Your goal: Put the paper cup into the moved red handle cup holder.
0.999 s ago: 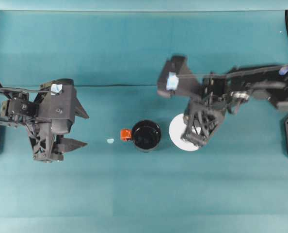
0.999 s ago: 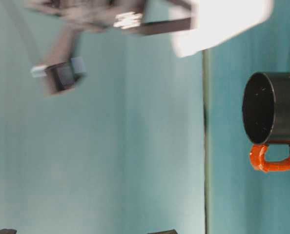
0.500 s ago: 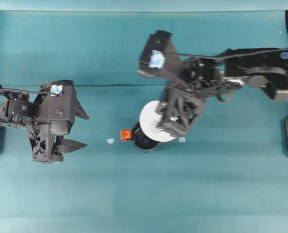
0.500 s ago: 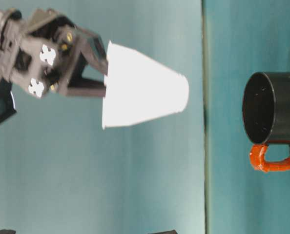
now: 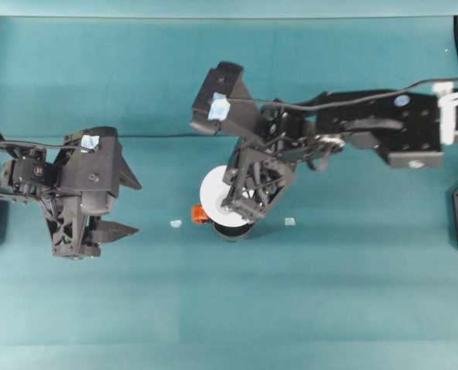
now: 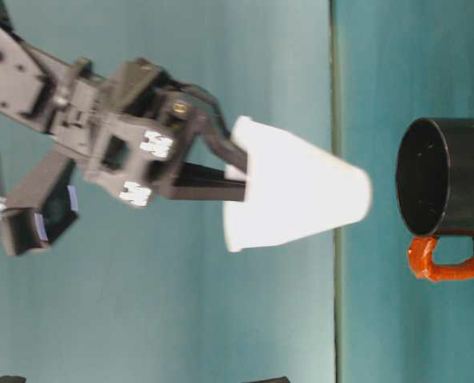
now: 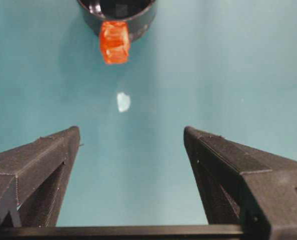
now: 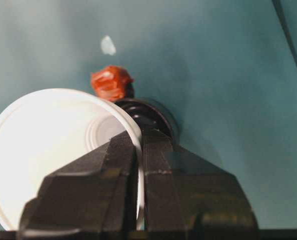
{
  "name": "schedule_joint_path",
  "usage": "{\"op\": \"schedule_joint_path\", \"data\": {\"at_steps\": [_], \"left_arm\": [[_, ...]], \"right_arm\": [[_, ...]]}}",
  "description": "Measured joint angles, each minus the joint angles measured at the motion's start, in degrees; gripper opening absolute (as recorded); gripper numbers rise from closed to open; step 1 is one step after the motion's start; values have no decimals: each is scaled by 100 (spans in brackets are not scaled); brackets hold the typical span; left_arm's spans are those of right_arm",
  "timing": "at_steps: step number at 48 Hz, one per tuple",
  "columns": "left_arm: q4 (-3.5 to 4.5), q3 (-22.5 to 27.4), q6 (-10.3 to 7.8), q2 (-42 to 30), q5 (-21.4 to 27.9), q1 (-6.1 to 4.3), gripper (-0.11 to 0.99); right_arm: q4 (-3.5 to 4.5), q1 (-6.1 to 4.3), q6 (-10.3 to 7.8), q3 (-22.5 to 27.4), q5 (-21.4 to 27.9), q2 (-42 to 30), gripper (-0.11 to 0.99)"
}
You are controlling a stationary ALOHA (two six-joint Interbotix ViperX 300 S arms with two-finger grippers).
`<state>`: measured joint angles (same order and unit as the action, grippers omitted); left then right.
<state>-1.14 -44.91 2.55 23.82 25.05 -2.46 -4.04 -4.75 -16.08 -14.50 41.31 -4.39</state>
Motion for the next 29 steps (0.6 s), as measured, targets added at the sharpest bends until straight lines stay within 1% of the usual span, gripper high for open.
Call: {"op": "schedule_joint_path", "data": {"at_steps": [2, 6, 7, 17, 24, 29], "left_arm": [[0, 0, 0, 0, 0, -9, 90], [-9, 0, 0, 0, 0, 0, 90], [0, 0, 0, 0, 0, 0, 90], [-9, 0, 0, 0, 0, -9, 90], [0, 0, 0, 0, 9, -9, 90], [0, 0, 9, 0, 0, -9, 90]], "right_arm": [[9, 0, 0, -35, -18, -44, -10], [0, 0, 0, -114, -88, -123, -10], [0, 0, 0, -132, -97, -141, -10], [9, 0, 0, -334, -352, -246, -10], [9, 0, 0, -448, -483, -290, -10], [9, 0, 9, -466, -527, -352, -10]]}}
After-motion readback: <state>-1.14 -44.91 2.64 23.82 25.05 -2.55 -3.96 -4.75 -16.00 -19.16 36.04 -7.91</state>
